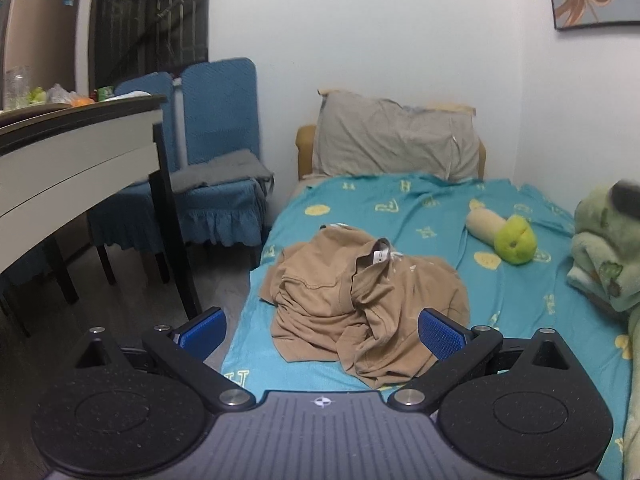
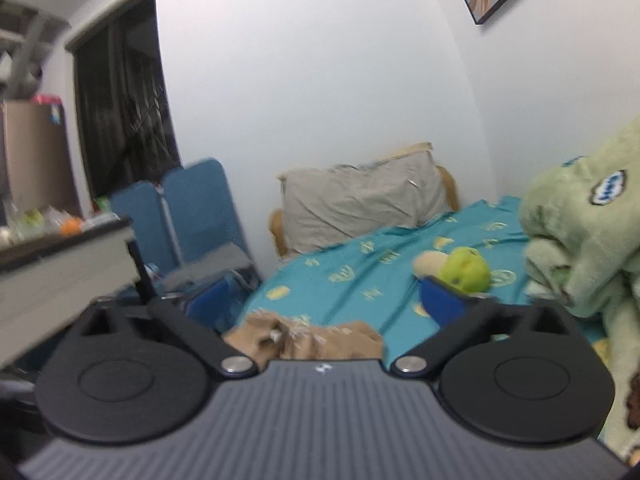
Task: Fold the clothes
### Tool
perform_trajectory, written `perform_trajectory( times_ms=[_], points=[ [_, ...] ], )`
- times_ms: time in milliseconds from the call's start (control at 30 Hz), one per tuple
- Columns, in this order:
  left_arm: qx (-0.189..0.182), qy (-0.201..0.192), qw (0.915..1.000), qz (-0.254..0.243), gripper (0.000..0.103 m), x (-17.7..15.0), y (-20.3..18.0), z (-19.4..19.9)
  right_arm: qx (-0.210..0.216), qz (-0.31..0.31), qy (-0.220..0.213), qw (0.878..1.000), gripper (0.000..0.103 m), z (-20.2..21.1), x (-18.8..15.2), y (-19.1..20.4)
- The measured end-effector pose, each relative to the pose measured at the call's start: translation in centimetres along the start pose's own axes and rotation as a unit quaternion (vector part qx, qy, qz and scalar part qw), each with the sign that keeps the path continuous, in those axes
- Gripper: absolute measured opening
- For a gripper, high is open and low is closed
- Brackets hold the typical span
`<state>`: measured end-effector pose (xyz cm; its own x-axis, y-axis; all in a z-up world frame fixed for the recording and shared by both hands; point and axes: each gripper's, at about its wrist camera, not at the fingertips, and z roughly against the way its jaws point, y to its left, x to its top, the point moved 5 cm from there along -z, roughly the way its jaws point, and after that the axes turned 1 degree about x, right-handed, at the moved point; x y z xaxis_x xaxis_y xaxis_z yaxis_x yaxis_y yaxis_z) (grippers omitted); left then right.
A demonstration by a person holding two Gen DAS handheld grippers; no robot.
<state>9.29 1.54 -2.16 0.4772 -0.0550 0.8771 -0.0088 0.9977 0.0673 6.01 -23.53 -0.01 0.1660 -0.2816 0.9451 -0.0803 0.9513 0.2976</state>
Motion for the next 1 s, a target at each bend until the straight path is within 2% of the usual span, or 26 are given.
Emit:
perform_trajectory(
  times_ms=[200,333,400,433,500,533,567,667,767,867,933,1000],
  points=[
    [-0.001,0.002,0.9999,-0.015,0.103,3.2,0.7,-4.6,-0.016,-0.008,0.021,1.0,0.103,-1.0,-0.1,-1.2],
    [-0.003,0.029,0.9996,-0.001,0.102,3.4,1.2,-10.4,-0.023,-0.002,0.048,0.999,0.103,-1.9,-0.9,-1.8],
    [-0.002,0.045,0.999,-0.004,0.098,3.0,1.4,-13.8,-0.023,-0.005,0.059,0.998,0.103,-2.4,-1.5,-2.3],
    [-0.003,0.057,0.9983,-0.011,0.097,2.8,1.4,-15.6,-0.022,-0.007,0.066,0.998,0.103,-2.8,-1.8,-2.6],
    [0.004,0.072,0.9968,-0.034,0.086,2.3,1.6,-18.7,-0.024,-0.006,0.084,0.996,0.103,-3.6,-2.7,-3.3],
    [0.008,0.074,0.9963,-0.041,0.085,2.0,1.8,-20.0,-0.024,-0.005,0.095,0.995,0.103,-4.1,-3.3,-3.7],
    [0.005,0.076,0.9962,-0.044,0.084,1.6,1.9,-21.2,-0.024,-0.005,0.105,0.994,0.103,-4.7,-3.8,-4.0],
    [-0.021,0.079,0.9948,-0.061,0.067,0.0,1.6,-24.4,-0.014,-0.021,0.141,0.99,0.103,-6.5,-5.5,-4.7],
    [-0.046,0.072,0.9902,-0.111,0.066,-1.9,0.3,-26.4,-0.007,-0.025,0.163,0.986,0.103,-8.3,-7.0,-4.8],
    [-0.054,0.066,0.9806,-0.176,0.063,-3.6,-1.4,-27.8,-0.01,-0.015,0.177,0.984,0.103,-9.3,-8.4,-4.7],
    [-0.05,0.06,0.9757,-0.205,0.051,-4.0,-2.2,-28.4,-0.015,-0.009,0.185,0.983,0.103,-9.9,-9.2,-4.8],
    [-0.06,0.059,0.9721,-0.219,0.015,-3.9,-2.9,-28.6,-0.023,-0.007,0.189,0.982,0.103,-10.5,-9.7,-5.2]
  ],
)
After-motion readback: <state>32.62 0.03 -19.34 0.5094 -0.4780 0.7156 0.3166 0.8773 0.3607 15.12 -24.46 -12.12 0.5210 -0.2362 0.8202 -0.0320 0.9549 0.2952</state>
